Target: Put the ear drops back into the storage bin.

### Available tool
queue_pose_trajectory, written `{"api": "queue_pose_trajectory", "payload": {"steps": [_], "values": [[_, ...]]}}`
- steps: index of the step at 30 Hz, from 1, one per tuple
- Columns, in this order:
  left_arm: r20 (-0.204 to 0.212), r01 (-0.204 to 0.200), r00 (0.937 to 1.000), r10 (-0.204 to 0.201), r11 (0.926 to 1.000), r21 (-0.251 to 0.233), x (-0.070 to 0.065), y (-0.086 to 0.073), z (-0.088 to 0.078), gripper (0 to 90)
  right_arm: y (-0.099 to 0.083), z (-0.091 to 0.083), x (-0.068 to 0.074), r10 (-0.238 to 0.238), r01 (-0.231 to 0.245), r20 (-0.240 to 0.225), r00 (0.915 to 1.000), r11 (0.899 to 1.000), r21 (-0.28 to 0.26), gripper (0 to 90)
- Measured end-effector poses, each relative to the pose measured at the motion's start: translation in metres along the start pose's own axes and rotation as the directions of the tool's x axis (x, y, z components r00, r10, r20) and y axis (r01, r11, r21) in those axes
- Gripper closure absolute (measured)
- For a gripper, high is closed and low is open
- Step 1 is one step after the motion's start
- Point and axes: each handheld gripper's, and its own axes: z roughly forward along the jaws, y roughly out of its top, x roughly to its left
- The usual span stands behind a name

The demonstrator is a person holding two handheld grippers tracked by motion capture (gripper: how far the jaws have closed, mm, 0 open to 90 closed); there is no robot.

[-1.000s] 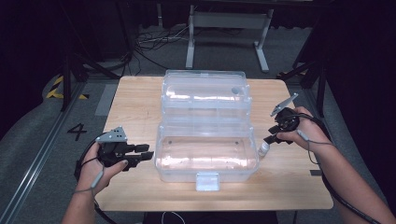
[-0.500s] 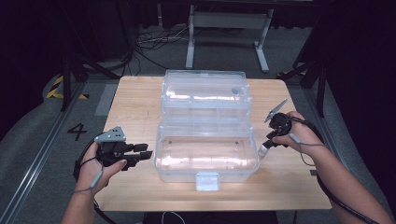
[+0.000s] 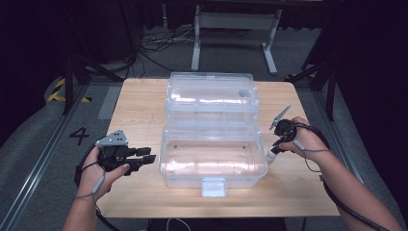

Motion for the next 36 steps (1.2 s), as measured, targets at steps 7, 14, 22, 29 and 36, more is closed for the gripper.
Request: {"api": "queue_pose_trajectory", "payload": {"steps": [7, 14, 22, 29, 36], "values": [[-0.003, 0.006, 1.0, -0.006, 1.0, -0.003, 0.001, 0.0, -0.001, 62.8, 0.001, 0.0, 0.001, -0.005, 0.005, 0.004, 1.0, 1.0, 0.013, 71.7], [-0.003, 0.009, 1.0, -0.009, 1.0, -0.003, 0.001, -0.001, -0.001, 63.2, 0.0, -0.011, 0.002, -0.004, 0.004, 0.002, 1.0, 1.0, 0.011, 71.7], [-0.009, 0.014, 0.9999, -0.014, 0.9999, -0.006, 0.003, -0.001, -0.002, 63.0, 0.002, -0.031, 0.004, -0.022, 0.022, 0.012, 0.9997, 1.0, -0.012, 71.8], [-0.016, 0.022, 0.9996, -0.023, 0.9997, -0.013, 0.005, -0.002, -0.004, 63.0, 0.005, -0.055, 0.011, -0.059, 0.059, 0.022, 0.998, 0.998, -0.014, 71.8], [-0.02, 0.025, 0.9995, -0.026, 0.9995, -0.018, 0.007, -0.001, -0.005, 63.1, 0.01, -0.071, 0.019, -0.089, 0.09, 0.021, 0.9958, 0.996, -0.011, 71.8]]}}
